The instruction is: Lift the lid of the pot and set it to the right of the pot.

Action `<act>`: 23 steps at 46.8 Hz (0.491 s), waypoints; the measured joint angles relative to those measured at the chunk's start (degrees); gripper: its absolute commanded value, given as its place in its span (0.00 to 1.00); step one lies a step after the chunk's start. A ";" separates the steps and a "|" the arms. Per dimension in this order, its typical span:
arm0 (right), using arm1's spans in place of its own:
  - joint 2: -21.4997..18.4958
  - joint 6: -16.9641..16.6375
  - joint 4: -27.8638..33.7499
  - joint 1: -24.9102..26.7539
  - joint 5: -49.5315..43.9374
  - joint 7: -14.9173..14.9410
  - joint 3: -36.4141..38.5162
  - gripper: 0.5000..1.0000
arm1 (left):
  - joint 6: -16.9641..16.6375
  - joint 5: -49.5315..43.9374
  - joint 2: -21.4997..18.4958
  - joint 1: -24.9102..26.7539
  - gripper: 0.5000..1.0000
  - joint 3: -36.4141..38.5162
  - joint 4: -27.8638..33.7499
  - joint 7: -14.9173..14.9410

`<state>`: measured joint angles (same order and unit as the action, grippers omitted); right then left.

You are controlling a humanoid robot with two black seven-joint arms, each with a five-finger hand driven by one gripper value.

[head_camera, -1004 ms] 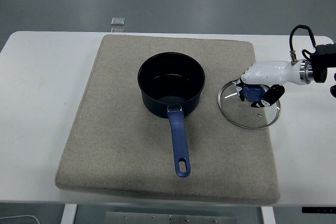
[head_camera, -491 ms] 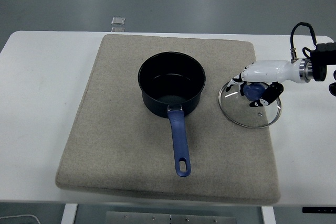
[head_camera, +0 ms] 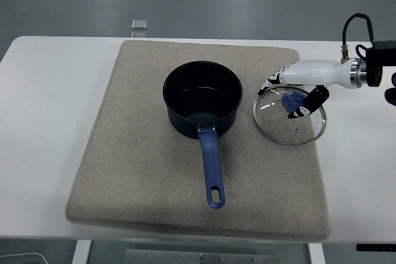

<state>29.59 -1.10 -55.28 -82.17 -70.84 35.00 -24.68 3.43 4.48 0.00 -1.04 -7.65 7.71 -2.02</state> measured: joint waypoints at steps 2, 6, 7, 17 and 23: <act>-0.04 -0.03 0.00 0.00 0.00 0.00 0.06 0.77 | 0.00 0.00 0.00 0.00 1.00 0.00 -0.01 0.00; -0.05 -0.19 -0.01 0.04 0.08 0.00 0.23 0.78 | 0.00 0.00 0.00 -0.02 1.00 0.00 -0.04 0.00; -0.03 -0.29 -0.01 0.04 0.08 0.00 0.25 0.78 | 0.00 0.00 0.00 -0.02 1.00 0.00 -0.04 0.00; 0.74 -4.24 -0.01 0.03 0.19 0.00 4.96 0.79 | 0.00 0.00 0.00 -0.02 1.00 0.00 -0.04 0.00; 0.91 -7.41 0.07 -0.01 0.19 0.00 9.81 0.79 | 0.00 0.00 0.00 -0.01 1.00 0.00 -0.05 -0.01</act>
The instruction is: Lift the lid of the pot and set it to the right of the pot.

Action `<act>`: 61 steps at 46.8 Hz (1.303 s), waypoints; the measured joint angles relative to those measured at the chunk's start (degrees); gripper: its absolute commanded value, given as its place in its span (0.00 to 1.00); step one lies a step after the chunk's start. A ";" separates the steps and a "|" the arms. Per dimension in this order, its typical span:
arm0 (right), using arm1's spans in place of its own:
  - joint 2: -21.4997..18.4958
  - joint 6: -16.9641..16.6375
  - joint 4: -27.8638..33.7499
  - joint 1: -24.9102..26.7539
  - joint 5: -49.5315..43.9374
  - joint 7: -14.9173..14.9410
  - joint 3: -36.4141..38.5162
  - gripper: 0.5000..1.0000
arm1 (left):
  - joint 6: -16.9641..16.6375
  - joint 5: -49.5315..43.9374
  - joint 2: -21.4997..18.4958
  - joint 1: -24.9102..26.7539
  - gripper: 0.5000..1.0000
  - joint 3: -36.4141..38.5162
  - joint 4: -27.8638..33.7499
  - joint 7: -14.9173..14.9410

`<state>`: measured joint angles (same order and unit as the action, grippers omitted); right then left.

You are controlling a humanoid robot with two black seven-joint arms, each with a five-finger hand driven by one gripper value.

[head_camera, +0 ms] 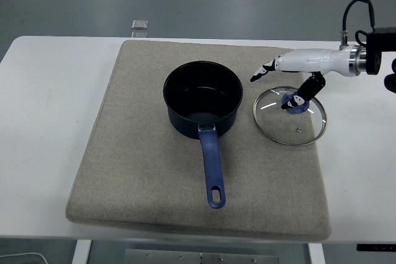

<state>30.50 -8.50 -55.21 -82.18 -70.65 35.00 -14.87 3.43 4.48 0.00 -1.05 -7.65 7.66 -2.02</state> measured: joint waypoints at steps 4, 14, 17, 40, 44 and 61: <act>0.00 -0.72 0.36 0.00 -0.01 0.00 2.18 0.79 | 0.00 0.00 0.00 0.00 1.00 0.00 0.02 0.00; -1.89 0.52 6.23 2.70 11.39 0.00 15.47 0.79 | 0.00 0.00 0.00 -0.01 1.00 0.00 0.01 0.00; -3.04 0.67 8.56 3.92 17.94 -0.01 19.79 0.79 | 0.00 0.00 0.00 -0.01 1.00 0.00 -0.01 0.01; -11.47 2.79 34.30 7.10 48.69 -6.82 24.22 0.79 | 0.00 0.00 0.00 0.01 1.00 0.00 0.01 0.00; -11.66 2.95 34.62 8.37 50.90 -8.57 24.39 0.79 | 0.00 0.00 0.00 -0.01 1.00 0.00 0.01 0.00; -15.62 7.32 34.61 9.79 62.01 -10.65 24.07 0.83 | 0.00 0.00 0.00 0.00 1.00 0.00 0.01 0.00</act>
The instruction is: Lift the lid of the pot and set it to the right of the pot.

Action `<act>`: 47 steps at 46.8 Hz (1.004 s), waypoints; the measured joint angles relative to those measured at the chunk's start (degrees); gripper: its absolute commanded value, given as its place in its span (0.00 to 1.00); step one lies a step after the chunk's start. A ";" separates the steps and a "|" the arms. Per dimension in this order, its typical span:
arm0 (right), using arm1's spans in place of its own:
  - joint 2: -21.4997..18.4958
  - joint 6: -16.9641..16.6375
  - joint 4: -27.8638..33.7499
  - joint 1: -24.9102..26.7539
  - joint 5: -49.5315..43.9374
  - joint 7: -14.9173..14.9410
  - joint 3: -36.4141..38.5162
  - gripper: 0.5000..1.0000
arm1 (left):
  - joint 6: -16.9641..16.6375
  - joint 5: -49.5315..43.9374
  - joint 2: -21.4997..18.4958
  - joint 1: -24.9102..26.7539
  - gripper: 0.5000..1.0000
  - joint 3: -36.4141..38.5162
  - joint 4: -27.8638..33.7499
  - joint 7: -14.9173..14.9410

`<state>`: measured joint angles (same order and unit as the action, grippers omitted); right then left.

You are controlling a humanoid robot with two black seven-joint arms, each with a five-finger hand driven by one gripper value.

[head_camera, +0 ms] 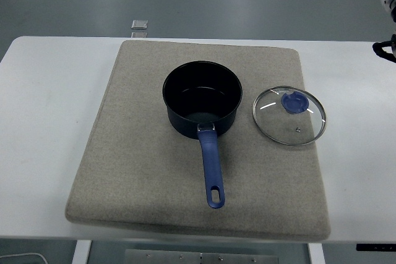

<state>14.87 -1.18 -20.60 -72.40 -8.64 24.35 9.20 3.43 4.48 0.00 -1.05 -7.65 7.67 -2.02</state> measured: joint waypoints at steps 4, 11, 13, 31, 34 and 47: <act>-1.86 0.52 0.05 0.30 1.72 -0.19 0.97 0.83 | 0.00 0.00 0.00 -0.02 1.00 0.00 0.02 0.00; -2.62 0.54 0.09 0.54 10.56 -2.86 0.89 0.83 | -0.01 0.00 0.00 0.01 1.00 0.00 0.00 0.00; -2.70 0.54 0.11 0.62 12.65 -4.03 0.85 0.83 | 0.00 0.00 0.00 0.00 1.00 0.00 0.01 0.00; -5.04 1.82 0.11 4.49 23.86 -7.26 1.98 0.83 | 0.00 0.00 0.00 -0.01 1.00 0.00 0.01 0.00; -5.18 2.49 0.11 4.68 27.89 -8.47 2.94 0.83 | 0.00 0.00 0.00 -0.02 1.00 0.00 0.01 0.00; -5.38 5.21 0.09 4.46 34.47 -9.41 7.09 0.83 | 0.00 0.00 0.00 -0.02 1.00 0.00 0.00 0.00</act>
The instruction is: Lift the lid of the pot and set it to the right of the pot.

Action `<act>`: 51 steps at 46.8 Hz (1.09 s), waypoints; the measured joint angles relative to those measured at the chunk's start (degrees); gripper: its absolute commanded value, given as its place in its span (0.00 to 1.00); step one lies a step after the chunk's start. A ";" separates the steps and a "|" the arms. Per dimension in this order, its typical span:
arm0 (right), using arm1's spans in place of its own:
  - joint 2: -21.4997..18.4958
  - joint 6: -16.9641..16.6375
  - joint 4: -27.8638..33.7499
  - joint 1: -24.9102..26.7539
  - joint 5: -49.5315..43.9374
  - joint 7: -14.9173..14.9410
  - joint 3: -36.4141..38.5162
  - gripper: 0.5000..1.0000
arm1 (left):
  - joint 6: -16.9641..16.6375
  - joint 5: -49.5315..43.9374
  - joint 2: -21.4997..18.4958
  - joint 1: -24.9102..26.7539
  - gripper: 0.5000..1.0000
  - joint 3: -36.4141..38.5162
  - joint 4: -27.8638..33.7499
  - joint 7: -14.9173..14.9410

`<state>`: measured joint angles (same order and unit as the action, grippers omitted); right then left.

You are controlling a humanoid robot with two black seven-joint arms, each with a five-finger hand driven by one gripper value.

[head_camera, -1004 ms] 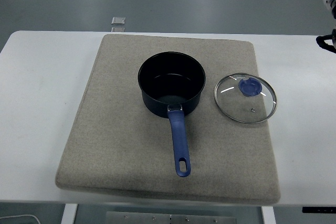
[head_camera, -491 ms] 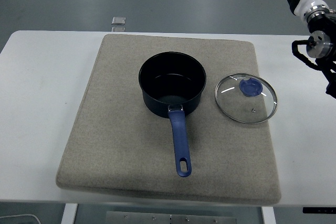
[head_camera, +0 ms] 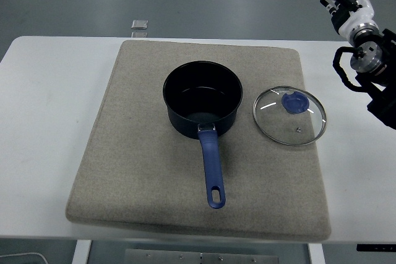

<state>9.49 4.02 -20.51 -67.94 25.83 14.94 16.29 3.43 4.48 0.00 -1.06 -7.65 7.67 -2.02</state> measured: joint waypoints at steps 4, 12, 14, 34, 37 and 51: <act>-0.03 0.14 0.05 0.29 -0.03 0.00 0.79 0.83 | 0.00 0.00 0.00 0.01 1.00 0.00 0.00 0.00; -0.64 -0.47 -0.06 0.41 -2.33 0.03 -0.04 0.83 | 0.00 0.00 0.00 0.00 1.00 0.00 -0.02 0.00; -1.08 -0.63 -0.07 0.51 -4.09 0.22 -0.07 0.83 | 0.00 0.00 0.00 0.00 1.00 0.00 -0.01 0.00; -1.28 -8.14 0.28 2.44 -10.08 2.23 0.21 0.83 | 0.00 0.00 0.00 0.00 1.00 0.00 0.03 -0.01; -1.42 -10.24 0.57 2.81 -11.55 3.64 0.08 0.83 | 0.00 0.00 0.00 0.01 1.00 0.00 0.01 0.00; -1.98 -10.02 0.75 3.90 -17.23 5.15 0.66 0.83 | 0.00 0.00 0.00 0.01 1.00 0.00 -0.02 0.00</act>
<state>7.51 -6.00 -19.76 -64.04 8.60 20.09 16.95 3.43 4.48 0.00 -1.05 -7.65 7.64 -2.02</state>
